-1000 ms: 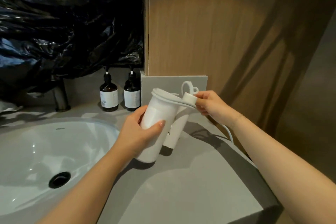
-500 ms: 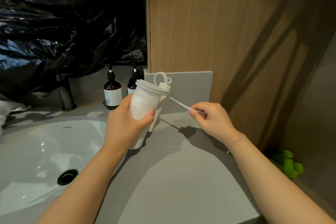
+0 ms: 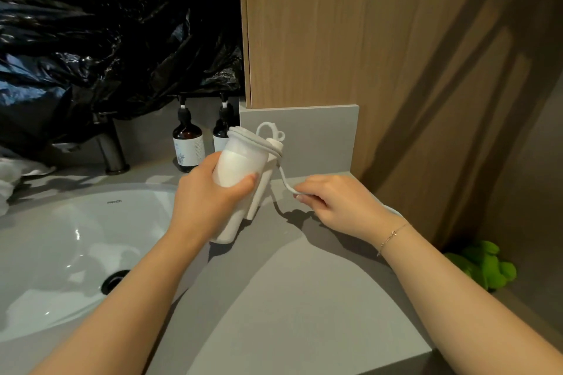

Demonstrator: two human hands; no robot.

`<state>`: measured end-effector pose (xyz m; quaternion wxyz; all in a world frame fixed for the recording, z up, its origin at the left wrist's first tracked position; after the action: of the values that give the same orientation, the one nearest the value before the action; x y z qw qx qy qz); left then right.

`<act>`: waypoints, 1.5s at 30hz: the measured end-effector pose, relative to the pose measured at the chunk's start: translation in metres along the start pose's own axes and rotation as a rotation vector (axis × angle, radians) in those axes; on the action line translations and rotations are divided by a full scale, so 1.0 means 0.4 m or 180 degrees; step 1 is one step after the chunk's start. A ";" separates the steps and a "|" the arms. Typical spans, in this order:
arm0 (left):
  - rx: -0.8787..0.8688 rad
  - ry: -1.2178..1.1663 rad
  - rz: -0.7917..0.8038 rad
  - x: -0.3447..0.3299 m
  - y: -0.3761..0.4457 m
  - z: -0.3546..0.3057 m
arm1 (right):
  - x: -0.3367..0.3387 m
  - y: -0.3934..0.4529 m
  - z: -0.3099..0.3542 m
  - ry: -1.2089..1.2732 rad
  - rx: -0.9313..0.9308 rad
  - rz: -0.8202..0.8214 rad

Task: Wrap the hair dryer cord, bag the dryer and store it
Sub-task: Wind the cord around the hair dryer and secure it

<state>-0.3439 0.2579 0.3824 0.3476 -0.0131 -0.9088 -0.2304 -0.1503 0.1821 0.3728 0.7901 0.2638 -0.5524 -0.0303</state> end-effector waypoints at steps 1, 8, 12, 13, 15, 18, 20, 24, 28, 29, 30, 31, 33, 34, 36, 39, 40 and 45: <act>0.0213 -0.0369 0.0114 0.001 0.006 0.009 | -0.004 -0.001 0.000 0.0059 -0.0039 0.0018; 0.1075 -0.1165 0.0538 0.043 0.018 0.052 | 0.006 -0.003 0.011 0.0111 -0.0025 -0.0447; 0.0949 -0.0810 0.0795 0.036 0.018 0.052 | 0.048 -0.013 -0.013 0.0033 -0.0280 -0.0930; 0.0967 -0.0803 0.0853 0.034 0.018 0.052 | 0.055 -0.016 -0.020 0.0029 -0.0350 -0.0987; 0.1025 -0.0804 0.0952 0.033 0.016 0.052 | 0.070 -0.020 -0.031 0.0010 -0.0445 -0.1105; 0.1052 -0.0784 0.0950 0.032 0.017 0.048 | 0.087 -0.025 -0.034 -0.0072 -0.0514 -0.1317; 0.1055 -0.0799 0.0919 0.032 0.015 0.040 | 0.095 -0.026 -0.034 -0.0100 -0.0571 -0.1473; 0.0757 -0.0526 0.0662 0.034 0.016 0.018 | 0.119 -0.043 -0.045 0.0015 -0.0857 -0.1887; 0.0124 0.0513 0.0110 0.048 0.017 -0.004 | 0.142 -0.067 -0.082 0.0205 -0.1440 -0.1891; 0.0014 0.0708 0.0084 0.045 0.014 -0.007 | 0.136 -0.067 -0.073 0.0287 -0.1329 -0.1686; -0.0083 0.0891 0.0083 0.041 0.010 -0.010 | 0.126 -0.068 -0.058 0.0349 -0.1164 -0.1445; -0.0168 0.1059 0.0101 0.036 0.006 -0.012 | 0.115 -0.072 -0.037 0.0371 -0.1017 -0.1175; -0.0362 0.1297 0.0163 0.028 0.000 -0.021 | 0.108 -0.086 -0.003 0.0381 -0.0861 -0.0640; -0.0466 0.1354 0.0202 0.025 -0.002 -0.027 | 0.117 -0.093 0.007 0.0355 -0.0813 -0.0402; -0.0701 0.1347 0.0310 0.019 -0.006 -0.040 | 0.152 -0.098 0.044 0.0209 -0.0613 -0.0018; -0.0964 0.1137 0.0511 0.003 -0.019 -0.057 | 0.203 -0.071 0.119 -0.0371 -0.0138 0.0447; -0.1031 0.1099 0.0561 -0.004 -0.026 -0.064 | 0.214 -0.055 0.143 -0.0558 0.0035 0.0556; -0.1406 0.1098 0.0675 -0.027 -0.054 -0.099 | 0.255 0.019 0.207 -0.1320 0.0648 0.0746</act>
<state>-0.3149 0.2230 0.3924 0.5077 -0.1439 -0.7577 -0.3838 -0.1861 0.1223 0.4843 0.6275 0.2643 -0.7296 0.0638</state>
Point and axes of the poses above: each hand's wrist, its own y-axis towards the middle knuckle, its own x-axis out of the back of the hand, z = x × y, the point moved 5 cm from there along y, towards the middle knuckle, and after that the axes turned 15 degrees about y, right-handed, at the moved point
